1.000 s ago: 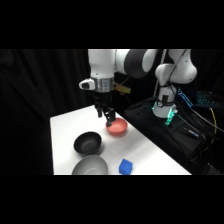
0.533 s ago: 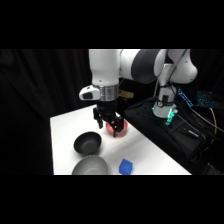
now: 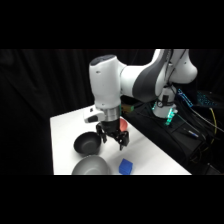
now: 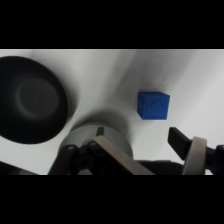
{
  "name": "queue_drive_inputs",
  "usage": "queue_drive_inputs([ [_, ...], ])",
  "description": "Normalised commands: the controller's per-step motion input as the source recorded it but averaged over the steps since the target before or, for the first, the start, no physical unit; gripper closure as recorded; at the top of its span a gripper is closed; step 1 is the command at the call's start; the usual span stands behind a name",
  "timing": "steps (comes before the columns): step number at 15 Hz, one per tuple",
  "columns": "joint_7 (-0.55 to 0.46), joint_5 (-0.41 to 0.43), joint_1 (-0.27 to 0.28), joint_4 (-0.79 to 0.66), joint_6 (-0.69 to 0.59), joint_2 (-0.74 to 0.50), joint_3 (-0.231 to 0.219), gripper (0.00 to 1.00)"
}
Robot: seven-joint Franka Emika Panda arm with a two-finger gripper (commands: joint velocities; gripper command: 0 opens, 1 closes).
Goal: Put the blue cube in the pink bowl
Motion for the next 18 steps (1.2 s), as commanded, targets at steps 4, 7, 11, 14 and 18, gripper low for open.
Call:
queue_drive_inputs([
  [4, 0.2, -0.006, 0.086, 0.08, 0.32, 0.19, -0.018, 0.0],
  [7, 0.28, -0.018, 0.106, 0.03, 0.29, 0.16, -0.048, 0.0],
  [11, 0.32, -0.091, 0.172, -0.04, 0.23, 0.08, -0.082, 0.0],
  [14, 0.24, -0.087, 0.149, -0.09, 0.16, 0.01, -0.075, 0.0],
  [18, 0.12, -0.054, 0.076, -0.1, 0.13, -0.02, -0.048, 0.0],
])
